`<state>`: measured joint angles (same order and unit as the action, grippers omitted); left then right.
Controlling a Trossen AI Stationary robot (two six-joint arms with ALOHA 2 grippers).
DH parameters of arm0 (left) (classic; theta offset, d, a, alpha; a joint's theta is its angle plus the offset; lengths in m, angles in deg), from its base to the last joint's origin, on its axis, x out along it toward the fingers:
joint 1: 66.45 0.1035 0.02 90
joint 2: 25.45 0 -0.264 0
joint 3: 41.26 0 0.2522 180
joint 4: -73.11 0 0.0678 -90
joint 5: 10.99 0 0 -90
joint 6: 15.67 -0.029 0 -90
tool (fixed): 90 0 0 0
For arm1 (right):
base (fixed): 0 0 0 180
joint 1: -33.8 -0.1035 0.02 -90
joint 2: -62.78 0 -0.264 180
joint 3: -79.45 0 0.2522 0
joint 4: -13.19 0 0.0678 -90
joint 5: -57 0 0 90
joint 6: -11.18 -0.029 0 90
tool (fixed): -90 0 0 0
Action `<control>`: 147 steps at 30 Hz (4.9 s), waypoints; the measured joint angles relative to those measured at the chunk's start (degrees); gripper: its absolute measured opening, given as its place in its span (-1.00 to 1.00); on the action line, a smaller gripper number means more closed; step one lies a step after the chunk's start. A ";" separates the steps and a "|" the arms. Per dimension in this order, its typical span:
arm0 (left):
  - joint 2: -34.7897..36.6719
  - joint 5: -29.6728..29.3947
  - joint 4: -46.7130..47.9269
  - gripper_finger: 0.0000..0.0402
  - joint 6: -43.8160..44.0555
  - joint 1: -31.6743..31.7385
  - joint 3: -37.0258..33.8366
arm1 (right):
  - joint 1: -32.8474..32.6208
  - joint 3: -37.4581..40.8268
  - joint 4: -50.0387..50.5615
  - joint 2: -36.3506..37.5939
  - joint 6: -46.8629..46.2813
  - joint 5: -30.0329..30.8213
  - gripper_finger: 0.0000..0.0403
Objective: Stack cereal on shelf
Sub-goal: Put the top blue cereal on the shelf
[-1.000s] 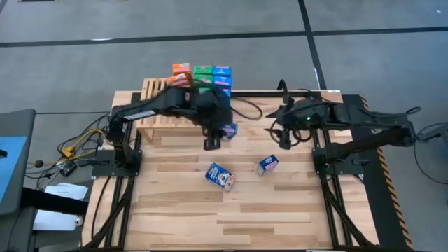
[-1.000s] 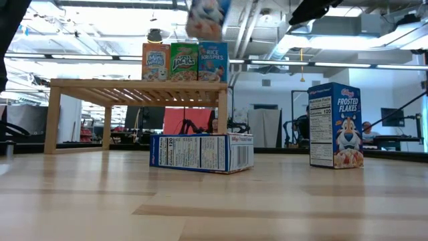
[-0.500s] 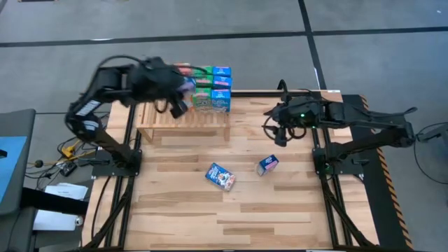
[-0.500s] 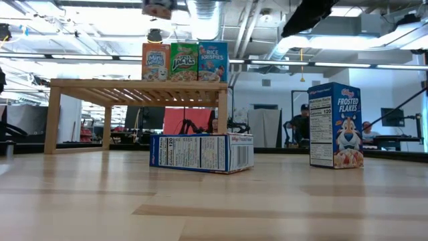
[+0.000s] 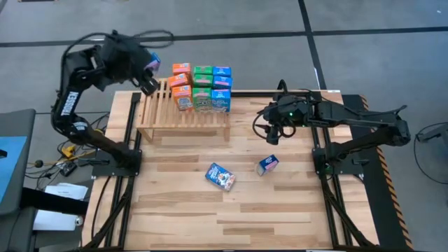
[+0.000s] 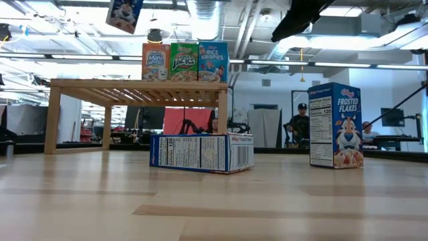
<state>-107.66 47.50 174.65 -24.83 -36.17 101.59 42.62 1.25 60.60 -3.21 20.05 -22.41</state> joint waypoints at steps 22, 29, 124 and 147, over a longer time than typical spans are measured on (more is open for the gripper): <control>-13.50 32.56 -7.83 -0.25 -20.40 31.61 0.08 | 1.55 0.00 -0.28 0.00 -1.77 -0.04 0.21; -16.71 34.74 -8.37 -0.25 -15.58 32.35 0.04 | 2.63 0.00 -1.01 0.00 -1.49 -0.03 0.21; -22.65 53.13 -10.33 -0.21 -35.09 39.60 -11.14 | 4.46 0.00 -9.35 0.02 -11.94 1.75 0.21; -22.65 46.01 -13.12 0.38 -30.24 39.36 -11.10 | 4.86 0.00 -9.28 0.02 -10.27 1.68 0.21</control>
<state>-130.30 93.51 161.52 -55.07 3.20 90.49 47.48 1.25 51.31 -3.19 9.78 -20.73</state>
